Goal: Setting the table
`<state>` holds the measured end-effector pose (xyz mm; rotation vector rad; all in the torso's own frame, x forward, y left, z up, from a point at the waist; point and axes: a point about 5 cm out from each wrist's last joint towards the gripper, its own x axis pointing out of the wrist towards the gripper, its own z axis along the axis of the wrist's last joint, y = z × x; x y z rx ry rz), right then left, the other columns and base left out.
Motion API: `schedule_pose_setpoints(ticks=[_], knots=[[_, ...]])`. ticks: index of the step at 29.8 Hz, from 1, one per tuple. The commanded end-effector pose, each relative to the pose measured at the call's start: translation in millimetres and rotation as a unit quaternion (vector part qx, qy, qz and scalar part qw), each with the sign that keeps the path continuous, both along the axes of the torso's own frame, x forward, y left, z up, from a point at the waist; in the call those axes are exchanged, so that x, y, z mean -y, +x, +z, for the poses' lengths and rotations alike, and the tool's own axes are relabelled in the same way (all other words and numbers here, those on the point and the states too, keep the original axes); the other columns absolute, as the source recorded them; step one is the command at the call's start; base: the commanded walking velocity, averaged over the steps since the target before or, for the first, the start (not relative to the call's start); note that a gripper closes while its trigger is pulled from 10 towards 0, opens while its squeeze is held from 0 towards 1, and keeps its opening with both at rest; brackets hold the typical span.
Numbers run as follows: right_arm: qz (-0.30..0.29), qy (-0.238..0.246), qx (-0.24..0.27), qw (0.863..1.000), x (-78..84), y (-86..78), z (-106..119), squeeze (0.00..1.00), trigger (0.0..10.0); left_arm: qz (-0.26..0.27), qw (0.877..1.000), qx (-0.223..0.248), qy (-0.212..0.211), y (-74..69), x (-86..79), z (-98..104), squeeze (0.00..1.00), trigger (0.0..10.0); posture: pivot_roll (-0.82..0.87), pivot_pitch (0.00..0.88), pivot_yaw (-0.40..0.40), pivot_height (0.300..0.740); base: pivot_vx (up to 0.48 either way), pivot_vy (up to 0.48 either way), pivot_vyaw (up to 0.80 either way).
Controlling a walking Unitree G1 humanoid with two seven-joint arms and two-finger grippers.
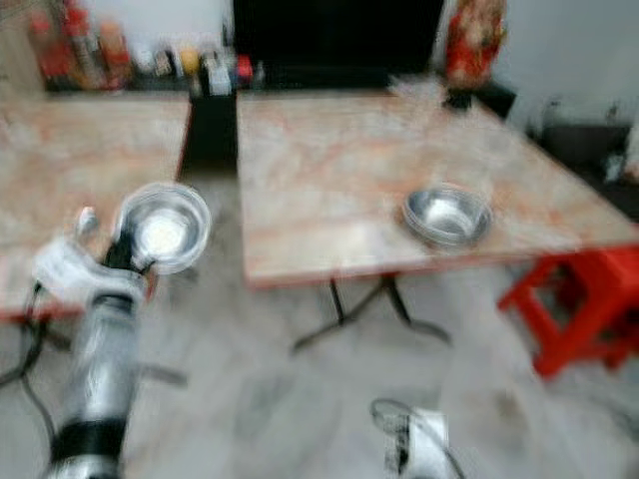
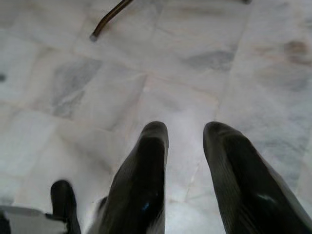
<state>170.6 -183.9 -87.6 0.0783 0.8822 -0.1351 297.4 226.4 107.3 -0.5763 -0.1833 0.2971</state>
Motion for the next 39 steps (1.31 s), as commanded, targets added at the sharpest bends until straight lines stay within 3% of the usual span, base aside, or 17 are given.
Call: schedule_pose_setpoints(ticks=[1,3,5,6,9,11,12,13,14,16,24,25,26,31,32,39], knots=[[-0.007,-0.009,0.005,1.000,8.1,1.6,2,0.00,10.0,-0.003,1.000,-0.029,0.012,-5.4,2.3,-11,0.00,10.0,0.03,0.000,-0.032,0.740,0.000,0.000,0.00],[-0.006,-0.008,0.005,1.000,7.7,1.4,2,0.00,10.0,0.000,0.998,-0.054,0.021,-12.9,-2.9,-24,0.00,10.0,0.03,0.000,-0.031,0.740,0.000,0.000,0.00],[-0.006,-0.008,0.004,1.000,6.9,1.1,1,0.00,10.0,0.005,0.994,-0.102,0.043,-24.1,-11.4,-45,0.00,10.0,0.04,0.000,-0.034,0.740,0.000,0.000,0.00],[-0.005,-0.007,0.003,1.000,5.7,0.9,1,0.00,10.0,0.002,0.987,-0.147,0.059,-33.0,-17.7,-64,0.00,10.0,0.04,0.000,-0.033,0.740,0.000,0.000,0.00],[-0.004,-0.006,0.003,1.000,5.0,0.9,1,0.00,10.0,0.002,0.981,-0.181,0.075,-39.4,-22.1,-76,0.00,10.0,0.04,0.000,-0.035,0.740,0.000,0.000,0.00],[-0.004,-0.005,0.003,1.000,4.6,1.2,1,0.00,10.0,-0.004,0.968,-0.238,0.077,-49.5,-26.5,-97,0.00,10.0,0.04,0.000,-0.033,0.740,0.000,0.000,0.00],[-0.004,-0.004,0.004,1.000,4.4,1.5,1,0.00,10.0,-0.012,0.945,-0.308,0.106,-60.1,-29.3,-116,0.00,10.0,0.04,0.000,-0.032,0.740,0.000,0.000,0.00],[-0.005,-0.003,0.004,1.000,4.3,1.5,1,0.00,10.0,-0.029,0.936,-0.331,0.117,-65.2,-27.4,-125,0.00,10.0,0.04,0.000,-0.032,0.740,0.000,0.000,0.00],[-0.005,-0.003,0.004,1.000,4.3,1.5,1,0.00,10.0,-0.029,0.936,-0.331,0.117,-65.2,-27.4,-125,0.00,10.0,0.04,0.000,-0.032,0.740,0.000,0.000,0.00],[-0.007,-0.003,0.005,1.000,4.5,2.4,2,0.00,10.0,-0.067,0.910,-0.389,0.127,-77.7,-19.3,-146,0.00,10.0,0.03,0.000,-0.029,0.740,0.000,0.000,0.00],[-0.013,-0.005,0.005,1.000,5.9,2.8,2,0.00,10.0,-0.098,0.882,-0.442,0.133,-87.4,-4.8,-163,0.00,10.0,0.01,0.000,-0.019,0.740,0.000,0.000,0.00],[-0.014,-0.005,0.004,1.000,5.5,2.2,2,0.00,10.0,-0.114,0.870,-0.461,0.133,-91.6,1.8,-169,0.00,10.0,0.01,0.000,-0.017,0.740,0.000,0.000,0.00],[-0.014,-0.005,0.004,1.000,5.3,1.9,1,0.00,10.0,-0.119,0.866,-0.468,0.134,-92.9,3.4,-171,0.00,10.0,0.01,0.000,-0.017,0.740,0.000,0.000,0.00],[-0.007,-0.006,0.001,1.000,4.1,1.1,1,0.00,10.0,-0.130,0.854,-0.483,0.145,-97.0,7.3,-175,0.00,10.0,0.01,0.000,-0.018,0.740,0.000,0.000,0.00],[-0.005,-0.006,0.000,1.000,3.7,0.7,1,0.00,10.0,-0.134,0.846,-0.493,0.151,-99.7,9.1,-177,0.00,10.0,0.00,0.000,-0.017,0.740,0.307,0.000,0.41],[-0.019,0.000,0.001,1.000,4.6,0.3,1,0.00,10.0,-0.137,0.842,-0.500,0.150,-102.2,10.2,-179,0.00,10.0,0.00,0.000,-0.015,0.740,0.310,0.000,0.12]])
